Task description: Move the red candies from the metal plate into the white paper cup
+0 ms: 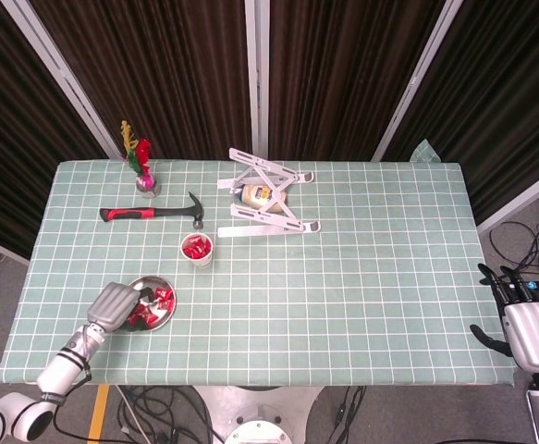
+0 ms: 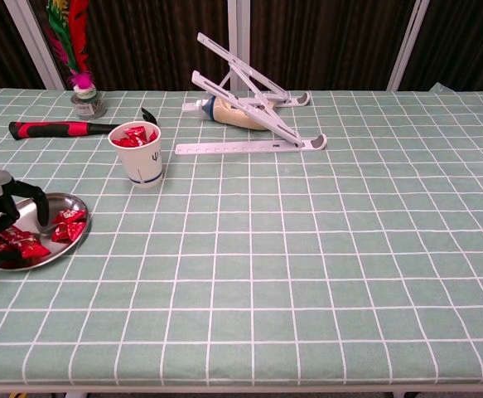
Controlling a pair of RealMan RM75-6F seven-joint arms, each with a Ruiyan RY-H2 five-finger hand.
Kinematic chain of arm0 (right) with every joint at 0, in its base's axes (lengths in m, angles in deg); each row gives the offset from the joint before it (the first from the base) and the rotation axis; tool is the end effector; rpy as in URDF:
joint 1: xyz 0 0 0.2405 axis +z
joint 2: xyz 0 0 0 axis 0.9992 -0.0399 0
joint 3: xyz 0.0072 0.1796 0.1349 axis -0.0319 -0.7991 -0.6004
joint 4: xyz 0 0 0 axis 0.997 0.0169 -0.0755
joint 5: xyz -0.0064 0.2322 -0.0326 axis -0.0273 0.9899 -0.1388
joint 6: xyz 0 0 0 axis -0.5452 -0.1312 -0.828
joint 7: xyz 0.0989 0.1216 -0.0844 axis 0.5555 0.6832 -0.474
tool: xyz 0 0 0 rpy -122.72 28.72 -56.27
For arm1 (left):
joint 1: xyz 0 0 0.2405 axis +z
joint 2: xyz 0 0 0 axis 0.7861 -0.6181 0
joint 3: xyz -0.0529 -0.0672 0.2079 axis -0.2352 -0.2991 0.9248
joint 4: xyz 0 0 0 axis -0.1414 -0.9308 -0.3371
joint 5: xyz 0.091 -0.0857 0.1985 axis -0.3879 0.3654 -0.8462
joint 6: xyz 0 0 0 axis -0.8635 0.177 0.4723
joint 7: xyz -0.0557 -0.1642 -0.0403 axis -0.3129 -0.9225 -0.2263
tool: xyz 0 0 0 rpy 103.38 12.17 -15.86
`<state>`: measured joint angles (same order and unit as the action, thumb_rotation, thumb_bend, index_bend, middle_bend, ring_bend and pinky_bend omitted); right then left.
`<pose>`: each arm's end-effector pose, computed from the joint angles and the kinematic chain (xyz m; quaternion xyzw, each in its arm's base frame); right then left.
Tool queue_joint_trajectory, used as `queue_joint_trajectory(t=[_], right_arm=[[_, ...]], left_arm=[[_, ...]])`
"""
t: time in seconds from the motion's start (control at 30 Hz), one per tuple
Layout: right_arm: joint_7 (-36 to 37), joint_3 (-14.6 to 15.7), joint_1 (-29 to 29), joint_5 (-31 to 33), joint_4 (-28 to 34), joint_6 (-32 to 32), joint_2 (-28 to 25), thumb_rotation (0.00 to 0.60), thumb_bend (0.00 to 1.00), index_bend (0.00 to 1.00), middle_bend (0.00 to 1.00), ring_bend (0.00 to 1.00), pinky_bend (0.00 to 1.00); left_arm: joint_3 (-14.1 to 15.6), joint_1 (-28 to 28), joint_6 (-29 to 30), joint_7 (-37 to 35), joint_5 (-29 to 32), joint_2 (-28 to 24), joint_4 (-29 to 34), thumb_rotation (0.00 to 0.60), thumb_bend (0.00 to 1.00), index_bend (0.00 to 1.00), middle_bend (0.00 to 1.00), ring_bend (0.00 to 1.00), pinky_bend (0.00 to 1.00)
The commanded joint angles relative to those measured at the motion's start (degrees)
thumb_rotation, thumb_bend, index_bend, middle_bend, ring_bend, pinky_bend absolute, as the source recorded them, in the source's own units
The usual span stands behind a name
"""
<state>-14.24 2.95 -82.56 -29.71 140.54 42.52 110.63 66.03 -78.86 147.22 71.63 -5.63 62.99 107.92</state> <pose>-0.2772 -0.2138 0.1463 0.6331 -0.3409 0.3849 0.5786 -0.2700 0.2852 -0.0441 -0.7599 -0.4124 -0.2933 0.4078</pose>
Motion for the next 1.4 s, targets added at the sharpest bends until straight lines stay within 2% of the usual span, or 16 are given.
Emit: queue_joint_trajectory(t=[0.03,0.23,0.5,0.67,0.83,0.93,1.1,1.23,1.4], right_arm=[[0.02,-0.02,-0.01,0.04,0.0,0.01,-0.04,0.6,0.1,0.08,0.29,0.12,0.38],[0.11,-0.04,-0.06,0.11,0.06,0.06,-0.16,0.6,0.1,0.08,0.29,0.11,0.39],[0.28,-0.07,-0.07,0.14,-0.01,0.07,-0.15,0.6,0.1,0.08,0.29,0.12,0.39],[0.27,-0.1,-0.04,0.21,0.11,0.0,-0.22,0.6,0.1,0.08,0.29,0.11,0.39],[0.42,-0.07,-0.04,0.1,-0.03,0.03,-0.16,0.6,0.1,0.08,0.29,0.12,0.39],[0.48,-0.11,0.06,0.08,-0.11,-0.06,-0.21,0.6,0.1,0.08,0.29,0.11,0.39],[0.68,-0.11,0.2,0.23,-0.31,-0.41,-0.12,0.6,0.1,0.08,0.29,0.11,0.39],[0.83,0.0,0.29,0.16,-0.55,-0.63,0.13,0.6,0.1,0.08,0.29,0.11,0.39],[0.84,0.08,0.42,-0.02,-0.69,-0.8,0.2,0.6,0.1,0.08,0.29,0.11,0.39]], left_arm=[[-0.13,-0.14,-0.42,-0.02,0.02,0.35,-0.36,0.6,0.23,0.49,0.94,0.96,1.0],[-0.32,-0.42,-1.86,0.94,0.7,0.8,-0.99,0.6,0.24,0.52,0.94,0.96,1.0],[-0.45,-0.29,-2.75,0.17,1.16,1.24,-1.51,0.6,0.31,0.58,0.94,0.96,1.0],[-0.75,-0.14,-2.23,-1.24,0.82,1.68,-2.14,0.6,0.39,0.63,0.95,0.96,1.0],[-1.54,0.3,-0.76,-3.1,0.84,0.9,-1.29,0.6,0.41,0.64,0.95,0.96,1.0],[-2.89,0.38,1.18,-4.26,0.79,-0.93,0.66,0.6,0.41,0.64,0.95,0.96,1.0],[-6.82,-1.58,2.83,-5.86,0.92,-4.21,4.76,0.6,0.41,0.64,0.95,0.96,1.0],[-10.59,-5.49,0.38,-4.73,2.14,-4.95,6.53,0.6,0.41,0.64,0.95,0.96,1.0],[-14.57,-11.07,-5.16,-3.45,5.42,-2.96,5.33,0.6,0.41,0.63,0.95,0.96,1.0]])
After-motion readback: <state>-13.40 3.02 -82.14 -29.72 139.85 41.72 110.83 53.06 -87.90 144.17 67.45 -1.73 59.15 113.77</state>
